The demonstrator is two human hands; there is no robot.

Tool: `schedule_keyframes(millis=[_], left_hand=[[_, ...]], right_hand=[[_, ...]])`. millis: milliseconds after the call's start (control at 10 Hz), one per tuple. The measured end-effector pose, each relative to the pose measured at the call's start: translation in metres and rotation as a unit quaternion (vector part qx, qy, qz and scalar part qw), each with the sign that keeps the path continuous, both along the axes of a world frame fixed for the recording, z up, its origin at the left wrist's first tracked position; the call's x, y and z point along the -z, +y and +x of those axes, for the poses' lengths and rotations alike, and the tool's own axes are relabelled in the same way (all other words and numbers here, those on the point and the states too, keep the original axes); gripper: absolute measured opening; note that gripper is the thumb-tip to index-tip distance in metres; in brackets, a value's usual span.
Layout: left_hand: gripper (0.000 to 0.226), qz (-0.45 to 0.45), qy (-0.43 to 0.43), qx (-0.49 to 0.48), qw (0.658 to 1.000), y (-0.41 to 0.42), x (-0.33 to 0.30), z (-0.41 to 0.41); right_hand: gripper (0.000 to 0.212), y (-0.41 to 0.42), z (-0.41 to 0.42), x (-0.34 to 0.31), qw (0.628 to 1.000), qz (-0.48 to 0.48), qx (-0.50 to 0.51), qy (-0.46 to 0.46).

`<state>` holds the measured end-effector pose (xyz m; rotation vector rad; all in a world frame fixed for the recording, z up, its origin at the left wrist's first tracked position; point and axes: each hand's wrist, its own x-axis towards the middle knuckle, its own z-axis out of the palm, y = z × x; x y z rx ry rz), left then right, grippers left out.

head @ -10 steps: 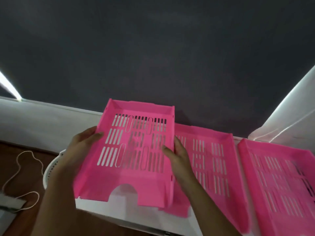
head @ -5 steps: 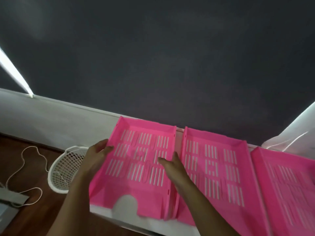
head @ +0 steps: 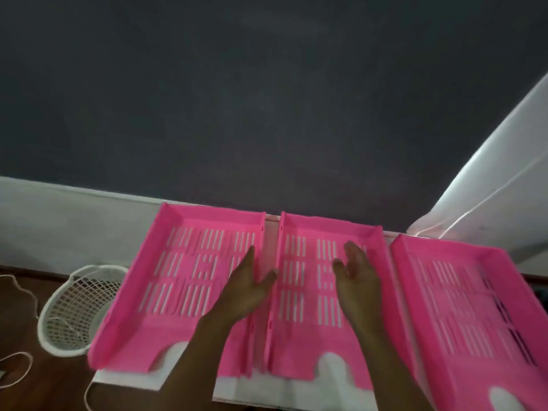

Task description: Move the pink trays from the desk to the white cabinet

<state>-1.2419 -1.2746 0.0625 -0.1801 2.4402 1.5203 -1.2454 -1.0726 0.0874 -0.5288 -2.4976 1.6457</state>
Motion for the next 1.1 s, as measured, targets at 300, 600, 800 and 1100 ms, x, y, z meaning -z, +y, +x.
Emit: schedule_keyframes(millis=[300,600,800,1100], left_hand=[[0.073,-0.034,0.001,-0.029,0.999,0.056,0.029,-0.007],[0.074,-0.055,-0.023,-0.023,0.998,0.078,0.027,-0.012],[0.075,-0.045,-0.033,-0.033,0.998,0.081,0.025,-0.015],[0.075,-0.09,0.007,-0.024,0.996,0.08,0.02,-0.013]], right_hand=[[0.07,0.165,0.045,0.0,0.98,0.099,0.11,-0.129],[0.07,0.15,0.021,0.037,0.981,0.062,-0.101,-0.152],[0.07,0.155,0.011,0.042,0.984,0.061,-0.103,-0.135],[0.067,0.153,0.016,0.038,0.987,0.061,-0.103,-0.109]])
